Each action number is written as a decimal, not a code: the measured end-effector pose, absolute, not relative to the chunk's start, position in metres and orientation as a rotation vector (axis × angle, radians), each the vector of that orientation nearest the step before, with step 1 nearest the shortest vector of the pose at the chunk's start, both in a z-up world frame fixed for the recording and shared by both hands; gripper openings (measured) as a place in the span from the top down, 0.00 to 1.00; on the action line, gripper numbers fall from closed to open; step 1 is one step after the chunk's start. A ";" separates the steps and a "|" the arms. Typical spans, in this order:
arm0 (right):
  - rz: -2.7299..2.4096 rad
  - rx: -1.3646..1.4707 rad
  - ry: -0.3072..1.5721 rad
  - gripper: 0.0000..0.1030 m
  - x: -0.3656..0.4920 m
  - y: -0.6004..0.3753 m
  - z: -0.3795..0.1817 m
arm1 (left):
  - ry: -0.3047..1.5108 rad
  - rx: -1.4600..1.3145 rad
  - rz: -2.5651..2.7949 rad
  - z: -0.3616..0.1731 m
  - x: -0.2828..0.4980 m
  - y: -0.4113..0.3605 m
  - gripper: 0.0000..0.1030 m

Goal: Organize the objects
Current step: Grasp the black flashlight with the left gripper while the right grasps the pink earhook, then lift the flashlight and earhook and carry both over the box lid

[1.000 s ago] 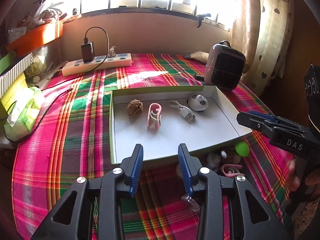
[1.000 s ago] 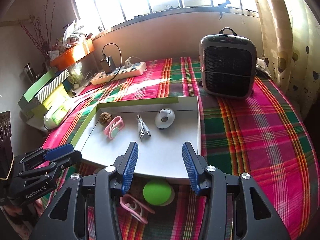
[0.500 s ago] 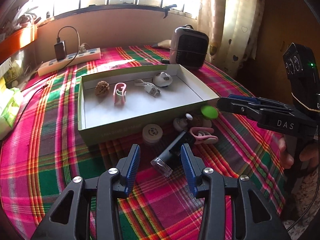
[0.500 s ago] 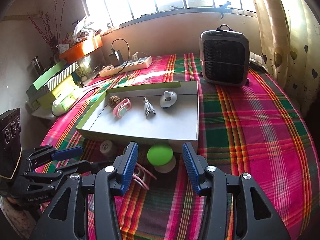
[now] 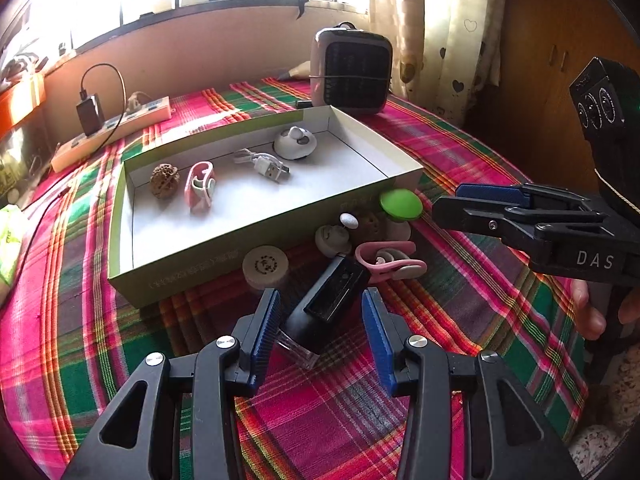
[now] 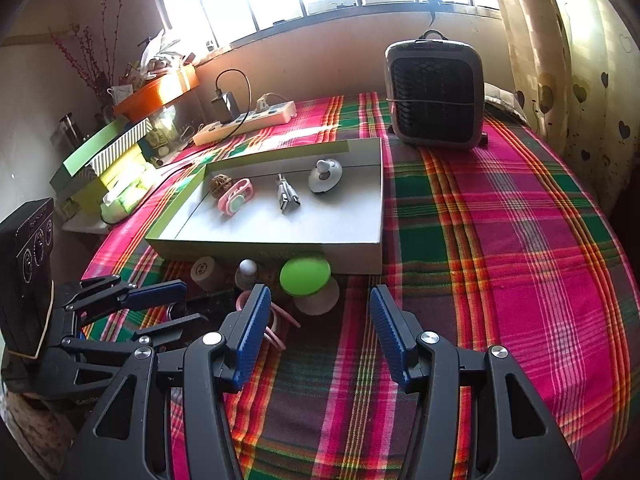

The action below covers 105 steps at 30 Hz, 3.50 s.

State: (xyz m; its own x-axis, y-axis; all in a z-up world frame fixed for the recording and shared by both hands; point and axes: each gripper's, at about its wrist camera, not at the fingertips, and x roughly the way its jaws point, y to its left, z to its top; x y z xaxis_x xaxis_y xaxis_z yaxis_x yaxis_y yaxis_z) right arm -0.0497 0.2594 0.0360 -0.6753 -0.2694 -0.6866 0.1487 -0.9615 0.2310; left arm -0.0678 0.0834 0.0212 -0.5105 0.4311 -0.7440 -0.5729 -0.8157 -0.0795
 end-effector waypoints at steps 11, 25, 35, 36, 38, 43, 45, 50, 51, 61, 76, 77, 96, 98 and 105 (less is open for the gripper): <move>-2.646 1.155 -0.230 0.49 -0.050 0.259 0.032 | 0.268 -1.130 2.306 0.012 -0.073 0.091 0.60; -2.488 1.190 -0.210 0.49 -0.052 0.237 0.019 | 0.214 -1.146 2.367 0.010 -0.069 0.072 0.67; -2.409 1.216 -0.102 0.49 -0.055 0.216 0.010 | 0.174 -1.161 2.401 0.010 -0.067 0.054 0.67; -2.391 1.213 -0.095 0.49 -0.054 0.214 0.011 | 0.172 -1.163 2.405 0.010 -0.067 0.052 0.67; -2.362 1.205 -0.079 0.49 -0.052 0.209 0.012 | 0.165 -1.165 2.407 0.010 -0.067 0.050 0.67; -2.383 1.199 -0.008 0.49 -0.049 0.202 0.013 | 0.160 -1.167 2.411 0.010 -0.067 0.047 0.67; -2.413 1.206 0.020 0.49 -0.052 0.202 0.013 | 0.162 -1.166 2.411 0.010 -0.066 0.047 0.67; -2.424 1.230 0.071 0.49 -0.060 0.197 0.011 | 0.163 -1.165 2.411 0.010 -0.067 0.047 0.67; -2.421 1.233 0.087 0.49 -0.061 0.195 0.011 | 0.164 -1.164 2.411 0.010 -0.067 0.047 0.67; -2.454 1.216 0.167 0.49 -0.069 0.186 0.008 | 0.144 -1.172 2.422 0.010 -0.070 0.047 0.66; -2.480 1.202 0.167 0.73 -0.066 0.191 0.009 | 0.164 -1.185 2.459 0.010 -0.069 0.055 0.66; -2.480 1.202 0.164 0.73 -0.066 0.191 0.010 | 0.167 -1.184 2.461 0.009 -0.069 0.055 0.67; -2.479 1.203 0.135 0.76 -0.066 0.196 0.010 | 0.170 -1.182 2.479 0.010 -0.070 0.054 0.75; -2.479 1.204 0.132 0.76 -0.066 0.196 0.010 | 0.168 -1.182 2.476 0.010 -0.070 0.054 0.75; -2.484 1.204 0.111 0.76 -0.064 0.197 0.011 | 0.167 -1.184 2.473 0.010 -0.070 0.055 0.75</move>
State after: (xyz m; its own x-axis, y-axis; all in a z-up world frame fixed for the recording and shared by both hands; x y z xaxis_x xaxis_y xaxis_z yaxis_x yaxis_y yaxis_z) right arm -0.0644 0.1973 0.0112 -0.5627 -0.2986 -0.7709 0.3664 -0.9260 0.0912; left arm -0.0696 0.0547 0.0103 -0.5658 0.2963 -0.7694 -0.3969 -0.9159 -0.0609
